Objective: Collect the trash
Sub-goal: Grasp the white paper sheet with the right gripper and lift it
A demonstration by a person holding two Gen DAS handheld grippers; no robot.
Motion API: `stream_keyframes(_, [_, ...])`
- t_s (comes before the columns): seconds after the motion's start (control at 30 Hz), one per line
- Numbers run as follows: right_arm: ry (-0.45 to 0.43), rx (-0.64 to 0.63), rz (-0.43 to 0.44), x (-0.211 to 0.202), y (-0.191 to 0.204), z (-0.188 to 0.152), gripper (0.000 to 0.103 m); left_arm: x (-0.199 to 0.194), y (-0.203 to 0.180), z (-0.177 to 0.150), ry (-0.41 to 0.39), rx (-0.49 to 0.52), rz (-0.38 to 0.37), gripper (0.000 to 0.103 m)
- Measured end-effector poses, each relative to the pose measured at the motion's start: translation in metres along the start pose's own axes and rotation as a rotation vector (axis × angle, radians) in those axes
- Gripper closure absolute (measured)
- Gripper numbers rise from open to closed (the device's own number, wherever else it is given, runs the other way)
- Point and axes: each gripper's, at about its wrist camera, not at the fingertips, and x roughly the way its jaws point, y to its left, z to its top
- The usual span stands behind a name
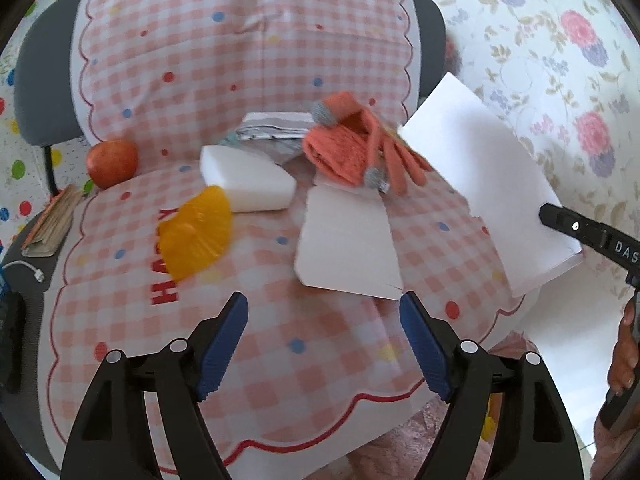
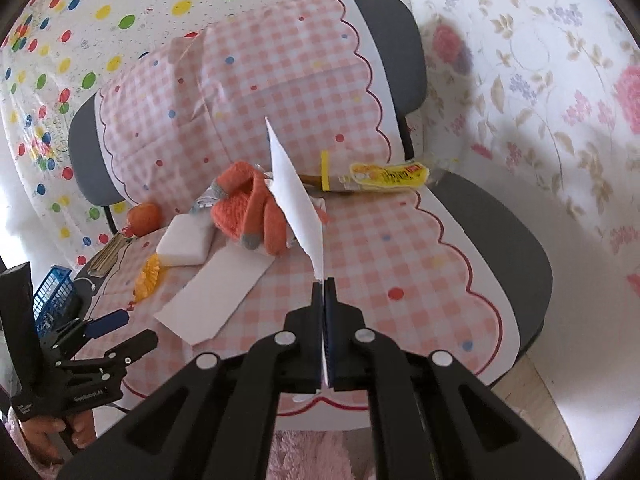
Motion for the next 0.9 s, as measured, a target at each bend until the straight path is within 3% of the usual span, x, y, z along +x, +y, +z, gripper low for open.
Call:
stream_keyframes(0.17, [0.021, 0.027, -0.002, 0.009, -0.009, -0.009, 0.102, 0.017, -0.013, 0.002, 0.027, 0.022, 0.001, 0.024])
stream_keyframes(0.3, [0.019, 0.033, 0.005, 0.01, -0.012, -0.011, 0.102, 0.032, -0.023, 0.005, 0.031, 0.056, 0.044, 0.015])
stream_keyframes(0.53, [0.018, 0.045, 0.02, 0.011, -0.017, -0.011, 0.102, 0.045, -0.032, 0.005, 0.018, 0.148, 0.109, 0.014])
stream_keyframes(0.67, [0.017, 0.05, 0.022, 0.012, -0.017, -0.011, 0.102, 0.047, -0.03, 0.006, -0.003, 0.141, 0.101, 0.017])
stream_keyframes(0.73, [0.016, 0.05, 0.021, 0.012, -0.017, -0.012, 0.102, 0.045, -0.031, 0.004, -0.015, 0.154, 0.1, 0.025])
stream_keyframes(0.9, [0.012, 0.052, 0.023, 0.011, -0.018, -0.011, 0.102, 0.041, -0.033, 0.0, -0.029, 0.155, 0.1, 0.028])
